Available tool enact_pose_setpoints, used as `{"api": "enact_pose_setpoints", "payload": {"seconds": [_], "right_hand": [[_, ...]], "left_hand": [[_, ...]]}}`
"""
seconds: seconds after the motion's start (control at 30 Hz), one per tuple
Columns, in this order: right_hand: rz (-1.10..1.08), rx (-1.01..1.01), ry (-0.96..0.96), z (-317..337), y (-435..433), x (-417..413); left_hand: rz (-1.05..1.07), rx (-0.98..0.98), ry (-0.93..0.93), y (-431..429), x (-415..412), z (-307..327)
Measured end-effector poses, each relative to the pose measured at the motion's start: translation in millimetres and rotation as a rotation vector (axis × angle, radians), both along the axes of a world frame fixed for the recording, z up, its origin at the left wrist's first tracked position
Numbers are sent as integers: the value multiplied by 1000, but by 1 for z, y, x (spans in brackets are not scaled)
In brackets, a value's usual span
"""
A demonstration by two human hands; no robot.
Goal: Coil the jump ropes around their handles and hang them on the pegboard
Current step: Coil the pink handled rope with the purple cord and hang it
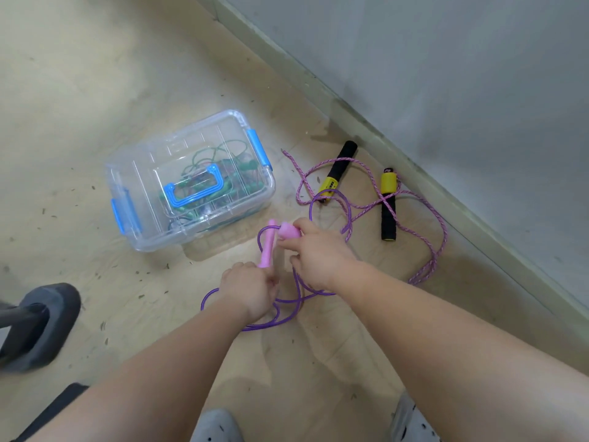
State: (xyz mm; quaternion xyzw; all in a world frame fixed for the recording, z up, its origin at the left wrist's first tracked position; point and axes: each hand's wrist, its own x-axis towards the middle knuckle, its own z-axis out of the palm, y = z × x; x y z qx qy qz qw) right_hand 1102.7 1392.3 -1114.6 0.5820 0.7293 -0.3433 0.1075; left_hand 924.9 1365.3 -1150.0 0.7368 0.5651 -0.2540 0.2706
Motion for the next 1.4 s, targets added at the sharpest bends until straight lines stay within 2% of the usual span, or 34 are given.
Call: {"api": "enact_pose_setpoints", "payload": {"seconds": [0.1, 0.27, 0.37, 0.53, 0.67, 0.8, 1.0, 1.13, 1.2, 1.33, 1.4], "right_hand": [[-168, -5, 168, 49, -17, -1], [-333, 39, 411, 175, -58, -8], [-558, 100, 578, 279, -77, 2], [-918, 18, 842, 496, -108, 25], [-1017, 110, 903, 645, -139, 30], [-1130, 246, 884, 750, -180, 27], [-1346, 408, 894, 838, -275, 18], [-1513, 380, 1167, 875, -338, 26], [-1519, 422, 1142, 887, -366, 29], [-1524, 468, 960, 896, -409, 37], [-1565, 496, 951, 897, -427, 46]], "left_hand": [[46, 8, -108, -1, -5, 63], [218, -139, -442, -31, -19, 216], [328, -192, -543, -56, -20, 330], [450, -179, -674, -94, -18, 532], [455, -112, -815, -107, -20, 662], [384, -119, -998, -112, -23, 753], [314, -249, -1228, -120, -15, 841], [182, -274, -1315, -147, 15, 880], [140, -322, -1354, -166, 33, 893], [56, -397, -1401, -212, 71, 919], [-12, -412, -1402, -237, 89, 925]]}}
